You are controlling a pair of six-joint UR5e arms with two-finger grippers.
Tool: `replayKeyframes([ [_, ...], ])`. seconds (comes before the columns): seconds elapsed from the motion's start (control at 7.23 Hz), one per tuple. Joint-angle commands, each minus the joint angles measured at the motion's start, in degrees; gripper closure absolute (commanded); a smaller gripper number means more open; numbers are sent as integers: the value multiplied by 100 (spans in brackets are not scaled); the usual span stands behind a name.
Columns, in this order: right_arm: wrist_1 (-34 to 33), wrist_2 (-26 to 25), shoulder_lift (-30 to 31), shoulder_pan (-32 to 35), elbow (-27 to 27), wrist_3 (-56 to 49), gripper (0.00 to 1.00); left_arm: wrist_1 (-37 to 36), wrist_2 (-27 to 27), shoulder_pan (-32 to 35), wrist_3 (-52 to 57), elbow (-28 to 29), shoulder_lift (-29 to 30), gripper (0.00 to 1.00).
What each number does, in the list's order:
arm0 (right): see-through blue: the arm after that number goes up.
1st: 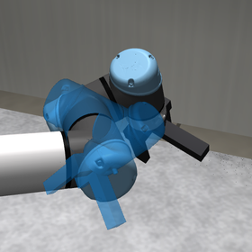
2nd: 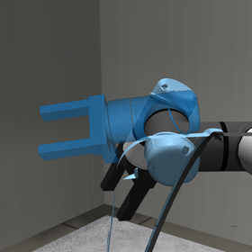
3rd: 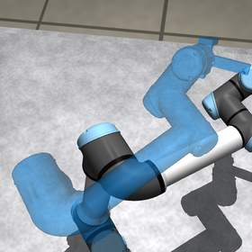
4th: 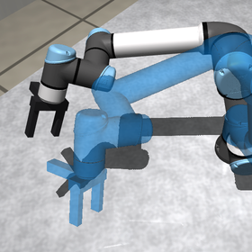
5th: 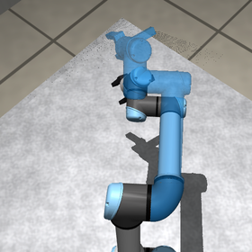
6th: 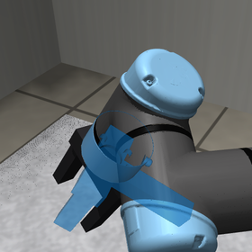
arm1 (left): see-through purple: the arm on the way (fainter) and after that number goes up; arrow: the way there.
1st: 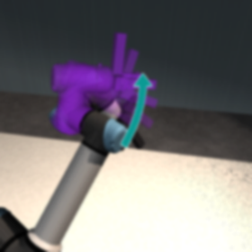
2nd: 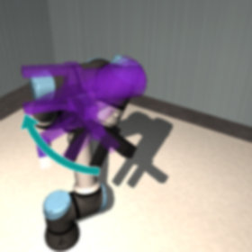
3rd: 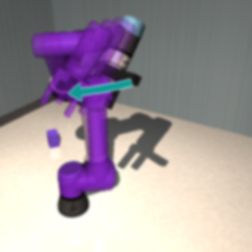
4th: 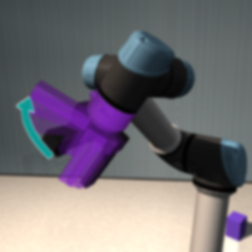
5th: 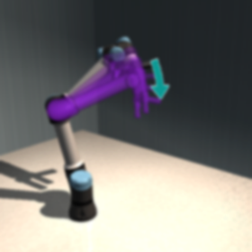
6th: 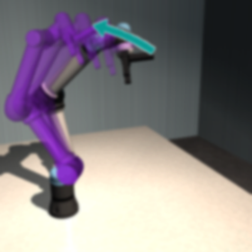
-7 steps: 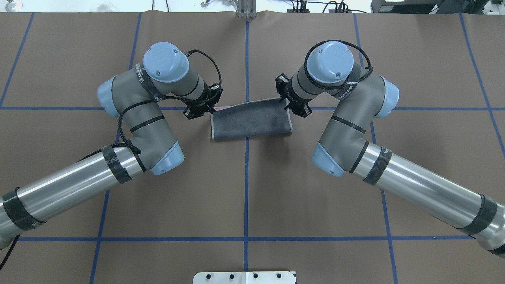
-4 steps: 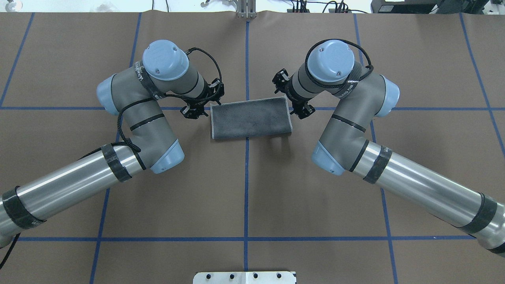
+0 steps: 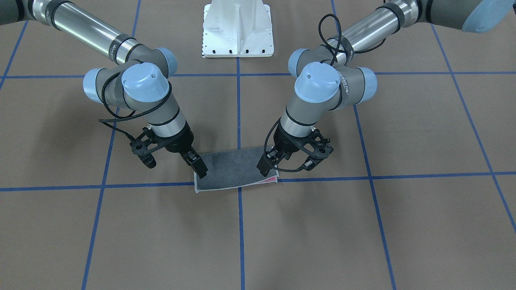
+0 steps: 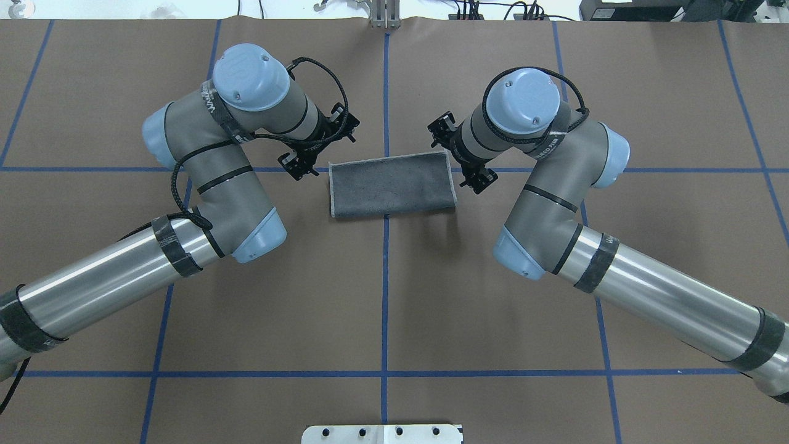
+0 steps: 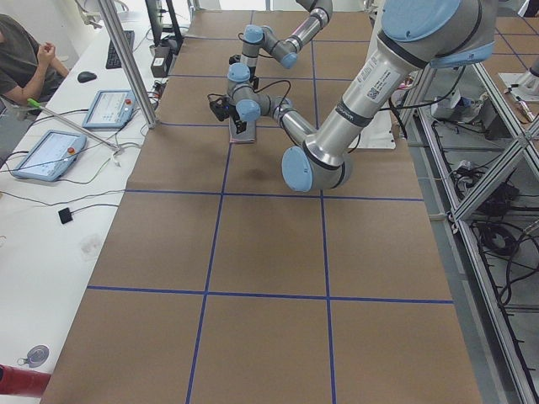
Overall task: Fold towel twice with both arms
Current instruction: 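Move the right gripper down to the folded towel's end nearest it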
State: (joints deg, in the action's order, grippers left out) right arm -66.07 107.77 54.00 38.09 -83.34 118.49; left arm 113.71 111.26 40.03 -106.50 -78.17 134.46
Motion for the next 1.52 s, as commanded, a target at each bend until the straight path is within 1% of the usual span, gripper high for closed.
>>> replayKeyframes([
  [0.0, -20, 7, 251, -135, -183, 190, 9, -7, 1, -4, -46, -49, -7, 0],
  [0.14, -20, -2, 260, -213, -166, 357, 15, -7, 1, -4, -46, -49, -7, 0],
  [0.28, -20, -2, 269, -284, -139, 463, 17, -7, 1, -4, -46, -41, -25, 0],
  [0.55, -29, -2, 313, -346, -121, 500, 19, -15, 1, -4, -46, -41, -33, 0],
  [0.69, -29, -2, 330, -355, -113, 491, 22, -7, 1, -4, -46, -41, -34, 0],
  [0.83, -20, -2, 339, -355, -104, 482, 23, -15, 1, -4, -46, -41, -34, 0],
  [0.97, -20, -2, 313, -355, -95, 482, 30, -7, 1, -4, -46, -41, -34, 0],
  [1.11, -20, -10, 313, -355, -95, 482, 40, -15, -7, -4, -55, -41, -34, 0],
  [1.24, -20, -10, 313, -355, -95, 491, 57, -15, -7, -13, -55, -41, -34, 0],
  [1.38, -20, -28, 313, -355, -95, 604, 73, -15, -7, -13, -55, -41, -34, 0],
])
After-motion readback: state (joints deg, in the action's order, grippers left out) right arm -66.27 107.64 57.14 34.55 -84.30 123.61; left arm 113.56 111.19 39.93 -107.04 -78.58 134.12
